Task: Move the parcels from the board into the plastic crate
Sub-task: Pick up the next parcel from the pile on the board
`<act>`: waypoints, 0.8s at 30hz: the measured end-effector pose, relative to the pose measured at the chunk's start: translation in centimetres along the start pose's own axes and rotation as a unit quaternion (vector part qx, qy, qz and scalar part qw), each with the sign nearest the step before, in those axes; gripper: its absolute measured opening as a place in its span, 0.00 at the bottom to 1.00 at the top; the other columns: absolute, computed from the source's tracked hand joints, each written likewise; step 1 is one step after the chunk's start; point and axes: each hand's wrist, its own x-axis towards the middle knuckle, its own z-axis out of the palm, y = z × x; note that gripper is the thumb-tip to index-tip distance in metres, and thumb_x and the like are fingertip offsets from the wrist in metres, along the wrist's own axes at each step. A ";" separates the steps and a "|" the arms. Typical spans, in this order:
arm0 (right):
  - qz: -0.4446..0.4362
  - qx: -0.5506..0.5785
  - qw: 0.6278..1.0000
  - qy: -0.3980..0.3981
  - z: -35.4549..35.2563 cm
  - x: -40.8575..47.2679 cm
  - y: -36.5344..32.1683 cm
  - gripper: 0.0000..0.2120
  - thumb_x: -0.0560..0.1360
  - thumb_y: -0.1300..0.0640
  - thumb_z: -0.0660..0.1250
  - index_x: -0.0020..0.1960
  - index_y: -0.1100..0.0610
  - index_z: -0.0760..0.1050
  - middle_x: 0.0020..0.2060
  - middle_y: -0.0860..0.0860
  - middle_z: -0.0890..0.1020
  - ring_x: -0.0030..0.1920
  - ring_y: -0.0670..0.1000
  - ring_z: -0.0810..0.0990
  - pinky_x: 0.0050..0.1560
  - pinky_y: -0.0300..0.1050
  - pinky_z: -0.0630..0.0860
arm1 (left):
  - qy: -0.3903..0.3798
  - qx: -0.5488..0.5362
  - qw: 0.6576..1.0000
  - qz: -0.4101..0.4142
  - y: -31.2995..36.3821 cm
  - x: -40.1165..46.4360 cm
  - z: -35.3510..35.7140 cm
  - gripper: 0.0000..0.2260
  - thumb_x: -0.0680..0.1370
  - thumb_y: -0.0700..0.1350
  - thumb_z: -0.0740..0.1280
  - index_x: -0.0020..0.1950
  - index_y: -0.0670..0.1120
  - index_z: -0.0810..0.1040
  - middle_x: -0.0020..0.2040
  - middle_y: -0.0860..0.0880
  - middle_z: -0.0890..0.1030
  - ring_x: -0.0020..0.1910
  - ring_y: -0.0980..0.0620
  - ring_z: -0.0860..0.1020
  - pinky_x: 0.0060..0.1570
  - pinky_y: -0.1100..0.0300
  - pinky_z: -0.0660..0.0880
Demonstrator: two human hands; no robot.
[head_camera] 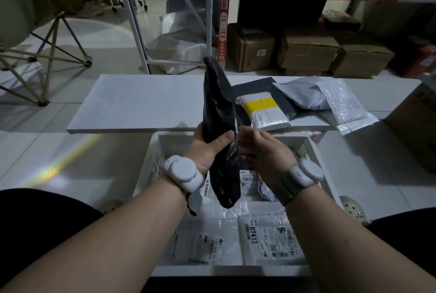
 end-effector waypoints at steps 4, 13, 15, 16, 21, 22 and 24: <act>-0.014 0.007 1.000 -0.005 -0.3 -0.1 -0.4 0.10 0.79 0.65 0.59 0.52 0.57 0.77 0.40 0.51 0.83 0.37 0.47 0.80 0.40 0.41 0.74 | 0.008 -0.056 0.997 -0.048 0.1 0.2 -0.2 0.29 0.63 0.47 0.77 0.63 0.43 0.75 0.55 0.38 0.81 0.54 0.39 0.80 0.58 0.46 0.76; 0.033 -0.103 0.988 0.114 -2.4 1.6 1.1 0.31 0.66 0.42 0.75 0.63 0.56 0.74 0.54 0.52 0.83 0.53 0.52 0.82 0.54 0.50 0.77 | -0.115 -0.097 0.976 -0.157 -0.4 0.6 -0.2 0.21 0.78 0.50 0.57 0.37 0.42 0.85 0.35 0.45 0.84 0.33 0.50 0.83 0.41 0.61 0.79; 0.108 -0.045 0.991 0.068 -2.8 1.6 1.7 0.37 0.59 0.36 0.77 0.62 0.55 0.77 0.55 0.55 0.83 0.55 0.56 0.82 0.60 0.56 0.75 | -0.103 -0.104 0.976 -0.160 -0.7 1.0 -0.4 0.23 0.79 0.50 0.57 0.33 0.43 0.85 0.33 0.45 0.84 0.30 0.50 0.82 0.37 0.63 0.79; 0.130 -0.016 0.990 0.047 -2.9 1.5 1.8 0.35 0.61 0.39 0.76 0.61 0.57 0.77 0.55 0.57 0.83 0.55 0.57 0.82 0.61 0.56 0.75 | -0.098 -0.107 0.976 -0.164 -0.6 1.1 -0.4 0.22 0.79 0.50 0.57 0.34 0.42 0.85 0.33 0.45 0.84 0.30 0.50 0.82 0.36 0.63 0.79; 0.126 0.020 0.992 0.001 -3.7 1.4 2.0 0.27 0.65 0.51 0.73 0.60 0.63 0.76 0.51 0.59 0.83 0.48 0.58 0.82 0.52 0.52 0.79 | -0.093 -0.075 0.975 -0.188 -0.6 0.9 -1.7 0.14 0.76 0.45 0.61 0.53 0.38 0.80 0.43 0.43 0.83 0.39 0.46 0.81 0.48 0.57 0.79; 0.116 0.011 0.993 0.013 -3.8 1.4 2.0 0.28 0.65 0.53 0.75 0.61 0.63 0.75 0.50 0.59 0.83 0.47 0.58 0.83 0.50 0.52 0.79 | -0.089 -0.067 0.976 -0.187 -0.5 1.0 -2.0 0.14 0.76 0.44 0.61 0.55 0.38 0.79 0.48 0.41 0.82 0.44 0.45 0.80 0.54 0.53 0.77; 0.103 -0.021 0.993 0.047 -4.1 1.5 2.1 0.27 0.66 0.56 0.76 0.62 0.63 0.74 0.48 0.58 0.84 0.45 0.58 0.84 0.46 0.52 0.80 | -0.078 -0.058 0.979 -0.181 -0.7 1.5 -2.6 0.15 0.73 0.40 0.61 0.57 0.37 0.78 0.52 0.39 0.79 0.48 0.43 0.78 0.60 0.50 0.73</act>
